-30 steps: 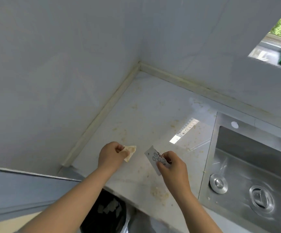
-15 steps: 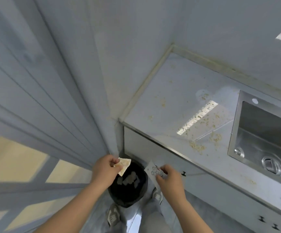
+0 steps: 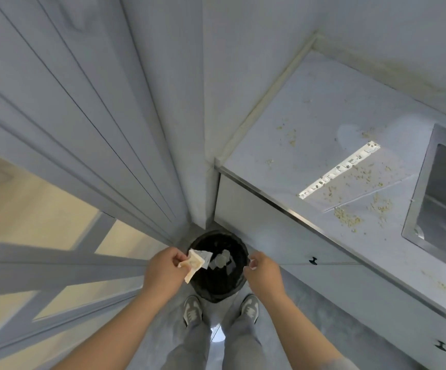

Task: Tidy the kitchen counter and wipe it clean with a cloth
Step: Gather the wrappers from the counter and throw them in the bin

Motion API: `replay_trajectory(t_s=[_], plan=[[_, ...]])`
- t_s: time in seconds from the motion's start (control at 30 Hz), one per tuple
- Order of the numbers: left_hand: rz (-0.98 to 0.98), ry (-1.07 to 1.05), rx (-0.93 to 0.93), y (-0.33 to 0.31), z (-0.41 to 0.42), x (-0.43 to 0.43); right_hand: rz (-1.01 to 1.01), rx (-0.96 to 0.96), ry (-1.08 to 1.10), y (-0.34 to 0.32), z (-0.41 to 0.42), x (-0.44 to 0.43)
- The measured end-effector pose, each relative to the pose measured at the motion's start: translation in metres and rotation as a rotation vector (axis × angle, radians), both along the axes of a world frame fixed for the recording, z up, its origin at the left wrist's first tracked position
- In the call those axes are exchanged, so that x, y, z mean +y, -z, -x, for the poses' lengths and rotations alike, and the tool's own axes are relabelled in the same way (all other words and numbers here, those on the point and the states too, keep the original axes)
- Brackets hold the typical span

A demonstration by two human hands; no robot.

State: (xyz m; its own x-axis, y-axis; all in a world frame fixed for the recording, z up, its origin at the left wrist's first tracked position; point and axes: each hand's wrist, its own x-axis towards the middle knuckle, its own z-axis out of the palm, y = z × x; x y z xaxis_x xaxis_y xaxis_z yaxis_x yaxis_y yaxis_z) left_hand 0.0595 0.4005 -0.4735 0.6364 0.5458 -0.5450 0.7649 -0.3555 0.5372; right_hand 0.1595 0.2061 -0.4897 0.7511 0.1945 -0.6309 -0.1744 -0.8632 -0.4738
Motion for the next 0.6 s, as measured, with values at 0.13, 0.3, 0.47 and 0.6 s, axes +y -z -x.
replay_trajectory(t_s=[0.13, 0.3, 0.47, 0.6], plan=[[0.007, 0.015, 0.058, 0.022, 0.006, 0.003, 0.004, -0.008, -0.028, 0.006, 0.004, -0.001], [0.016, -0.007, 0.129, 0.044, 0.013, 0.006, 0.022, 0.019, -0.024, 0.013, 0.005, -0.006], [0.043, -0.015, 0.122, 0.057, 0.005, -0.002, 0.033, 0.066, -0.007, 0.026, 0.005, -0.009], [0.207, 0.041, 0.105, 0.079, -0.012, -0.020, 0.043, 0.076, 0.018, 0.039, 0.006, -0.015]])
